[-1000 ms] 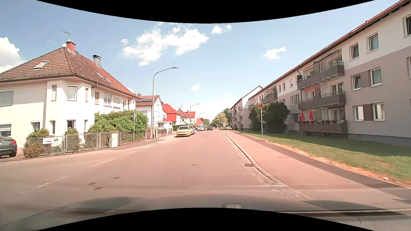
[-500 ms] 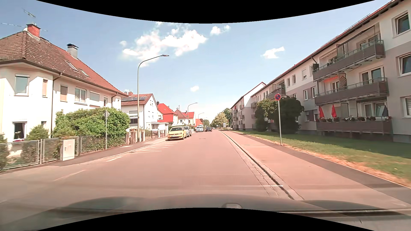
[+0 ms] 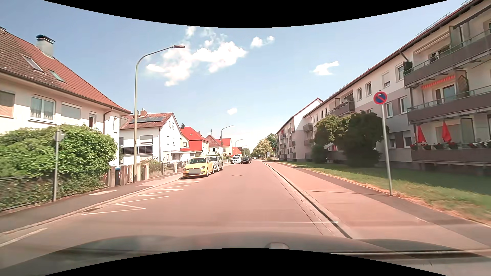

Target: Follow the waypoints while adhering to traffic rules and regulations

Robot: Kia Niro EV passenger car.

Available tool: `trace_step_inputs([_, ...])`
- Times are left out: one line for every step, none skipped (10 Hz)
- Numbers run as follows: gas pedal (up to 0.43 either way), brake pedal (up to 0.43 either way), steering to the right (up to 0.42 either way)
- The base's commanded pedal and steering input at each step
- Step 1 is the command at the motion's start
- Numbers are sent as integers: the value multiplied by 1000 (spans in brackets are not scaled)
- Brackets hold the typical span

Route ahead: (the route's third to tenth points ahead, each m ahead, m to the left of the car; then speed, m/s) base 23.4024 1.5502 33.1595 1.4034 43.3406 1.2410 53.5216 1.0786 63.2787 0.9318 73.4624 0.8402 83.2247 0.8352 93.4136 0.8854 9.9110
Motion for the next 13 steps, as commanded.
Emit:
trace_step_inputs([169, 0, 1])
trace_step_inputs([169, 0, 1])
trace_step_inputs([169, 0, 0])
trace_step_inputs([169, 0, -1])
trace_step_inputs([169, 0, -1])
trace_step_inputs([169, 0, -1])
trace_step_inputs([169, 0, -2])
trace_step_inputs([157, 0, -5])
trace_step_inputs([157, 0, -5])
trace_step_inputs([157, 0, -5])
trace_step_inputs([157, 0, -5])
trace_step_inputs([157, 0, -5])
trace_step_inputs([157, 0, -4])
